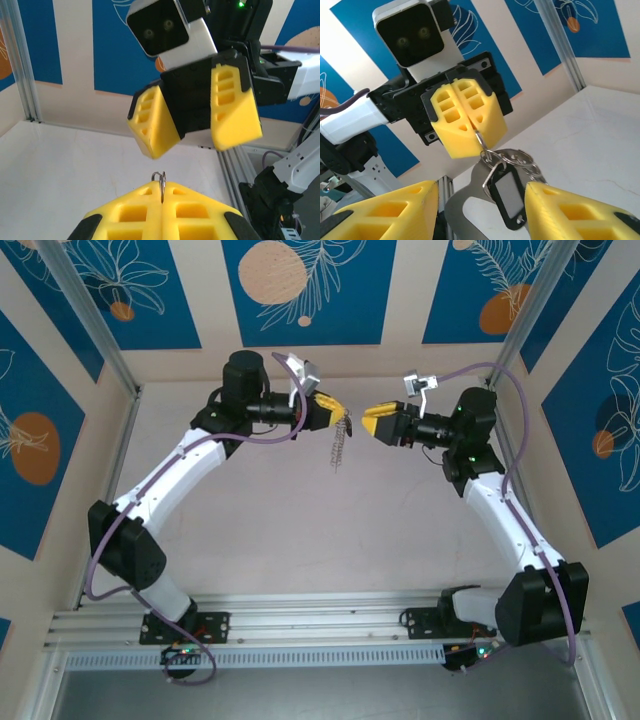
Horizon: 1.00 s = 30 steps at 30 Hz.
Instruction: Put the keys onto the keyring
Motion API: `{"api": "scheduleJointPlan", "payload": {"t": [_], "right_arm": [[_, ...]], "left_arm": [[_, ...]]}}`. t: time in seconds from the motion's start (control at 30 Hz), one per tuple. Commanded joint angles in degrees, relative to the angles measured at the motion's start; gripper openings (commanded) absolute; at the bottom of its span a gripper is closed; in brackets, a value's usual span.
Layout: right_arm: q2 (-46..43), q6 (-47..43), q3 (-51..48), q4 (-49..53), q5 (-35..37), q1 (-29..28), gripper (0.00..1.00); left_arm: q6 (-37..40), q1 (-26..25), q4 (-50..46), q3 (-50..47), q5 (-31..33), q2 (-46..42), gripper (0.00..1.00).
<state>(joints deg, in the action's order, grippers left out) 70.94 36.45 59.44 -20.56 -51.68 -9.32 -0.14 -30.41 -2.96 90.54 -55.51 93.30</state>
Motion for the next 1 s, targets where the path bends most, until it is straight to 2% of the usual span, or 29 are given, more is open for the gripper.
{"api": "scheduleJointPlan", "payload": {"t": [0.0,0.73,0.8,0.97], "right_arm": [[1.22,1.79,1.23,-3.53,-0.73,-1.05,0.49],[4.78,-0.2,3.04,-2.66,1.73,-4.6,0.51],[4.76,-0.74,3.22,-1.82,2.48,-4.65,0.47],[4.17,-1.77,3.19,-0.11,3.19,-4.48,0.23]], "left_arm": [[-3.34,-0.39,6.1,-0.36,-1.71,-1.61,0.0],[-5.42,-1.57,8.63,-0.19,-1.13,-1.75,0.0],[-5.57,-1.58,8.76,-0.19,-1.02,-1.77,0.0],[-5.92,-1.62,8.94,-0.19,-0.67,-1.87,0.0]]}}
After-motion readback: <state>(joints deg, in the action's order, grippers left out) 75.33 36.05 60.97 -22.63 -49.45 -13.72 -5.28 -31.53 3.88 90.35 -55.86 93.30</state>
